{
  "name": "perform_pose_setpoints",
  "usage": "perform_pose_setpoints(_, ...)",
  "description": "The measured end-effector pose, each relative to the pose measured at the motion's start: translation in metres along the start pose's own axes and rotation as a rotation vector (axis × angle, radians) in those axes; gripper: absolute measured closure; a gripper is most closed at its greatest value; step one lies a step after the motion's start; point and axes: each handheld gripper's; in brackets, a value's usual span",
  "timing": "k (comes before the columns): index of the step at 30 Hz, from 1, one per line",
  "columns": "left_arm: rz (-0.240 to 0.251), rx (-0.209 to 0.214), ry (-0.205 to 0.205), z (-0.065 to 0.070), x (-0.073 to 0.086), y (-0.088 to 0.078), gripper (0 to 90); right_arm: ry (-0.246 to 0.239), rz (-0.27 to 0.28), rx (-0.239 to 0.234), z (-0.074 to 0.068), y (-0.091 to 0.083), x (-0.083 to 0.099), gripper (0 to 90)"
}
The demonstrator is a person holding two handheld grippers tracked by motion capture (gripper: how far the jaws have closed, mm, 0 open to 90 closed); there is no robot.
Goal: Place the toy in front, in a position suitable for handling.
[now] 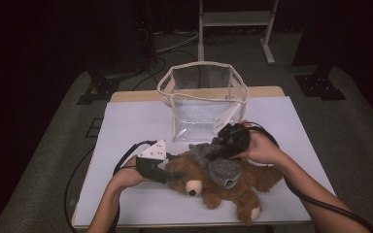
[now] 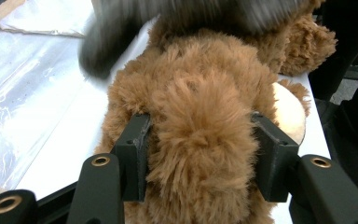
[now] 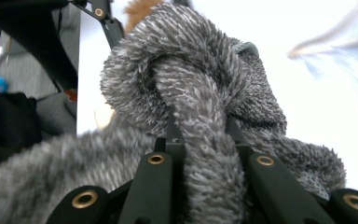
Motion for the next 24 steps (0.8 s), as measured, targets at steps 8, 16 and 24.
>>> perform_pose_setpoints(8,-0.017,0.013,-0.008,0.0,-0.005,-0.002,39.3,0.097,0.022,0.001,-0.001,-0.013,0.037,77.0)
perform_pose_setpoints(16,-0.016,0.014,-0.037,0.001,-0.007,0.018,31.5,0.031,0.026,0.019,-0.016,-0.004,0.035,77.1)
perform_pose_setpoints(24,-0.017,0.027,-0.023,0.003,-0.005,0.015,38.5,0.076,0.066,0.099,-0.011,-0.044,0.052,77.1)
Point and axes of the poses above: each handheld gripper's, and its own axes: y roughly forward along the jaws, x roughly out of its underside, z roughly to its right, and after that the axes turned 13 degrees about z, right-handed
